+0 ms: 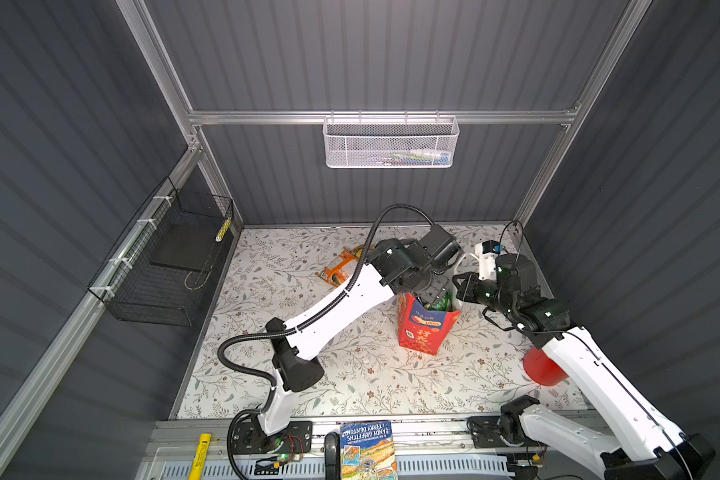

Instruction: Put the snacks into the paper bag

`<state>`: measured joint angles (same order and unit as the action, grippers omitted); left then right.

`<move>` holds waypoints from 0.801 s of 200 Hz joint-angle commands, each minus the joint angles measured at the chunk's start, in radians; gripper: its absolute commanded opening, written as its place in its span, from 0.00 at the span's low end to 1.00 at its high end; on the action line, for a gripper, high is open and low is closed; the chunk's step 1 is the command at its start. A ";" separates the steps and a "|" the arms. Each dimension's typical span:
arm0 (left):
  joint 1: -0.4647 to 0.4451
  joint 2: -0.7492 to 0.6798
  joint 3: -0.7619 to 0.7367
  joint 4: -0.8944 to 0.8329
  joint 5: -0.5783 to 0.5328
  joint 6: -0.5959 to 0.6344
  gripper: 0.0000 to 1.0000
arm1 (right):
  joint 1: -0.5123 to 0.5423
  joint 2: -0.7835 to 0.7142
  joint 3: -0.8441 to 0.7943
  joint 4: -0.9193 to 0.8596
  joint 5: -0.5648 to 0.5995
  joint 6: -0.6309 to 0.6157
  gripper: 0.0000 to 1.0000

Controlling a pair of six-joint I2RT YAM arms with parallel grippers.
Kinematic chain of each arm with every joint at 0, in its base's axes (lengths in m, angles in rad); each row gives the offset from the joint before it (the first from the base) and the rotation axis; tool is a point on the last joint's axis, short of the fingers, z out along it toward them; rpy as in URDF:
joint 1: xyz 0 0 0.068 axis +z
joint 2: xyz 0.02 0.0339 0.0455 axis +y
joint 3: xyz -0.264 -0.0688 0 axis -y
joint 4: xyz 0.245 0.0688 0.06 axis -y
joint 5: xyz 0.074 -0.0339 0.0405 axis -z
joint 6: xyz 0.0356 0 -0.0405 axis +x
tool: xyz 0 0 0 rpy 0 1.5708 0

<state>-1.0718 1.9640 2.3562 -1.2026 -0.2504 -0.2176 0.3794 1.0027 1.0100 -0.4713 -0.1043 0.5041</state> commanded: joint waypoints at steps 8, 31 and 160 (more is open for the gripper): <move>0.003 -0.198 -0.111 0.152 -0.106 -0.053 0.92 | -0.001 0.001 0.016 0.031 0.014 -0.020 0.00; 0.005 -0.284 -0.228 0.163 -0.292 -0.098 1.00 | -0.001 -0.005 0.016 0.031 0.016 -0.021 0.00; 0.149 -0.028 0.006 0.091 -0.108 -0.116 0.00 | 0.000 0.013 0.023 0.035 0.002 -0.022 0.00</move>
<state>-0.9268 1.9011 2.1918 -1.0836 -0.4557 -0.3706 0.3794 1.0027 1.0100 -0.4709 -0.1020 0.5037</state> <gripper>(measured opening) 0.119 0.048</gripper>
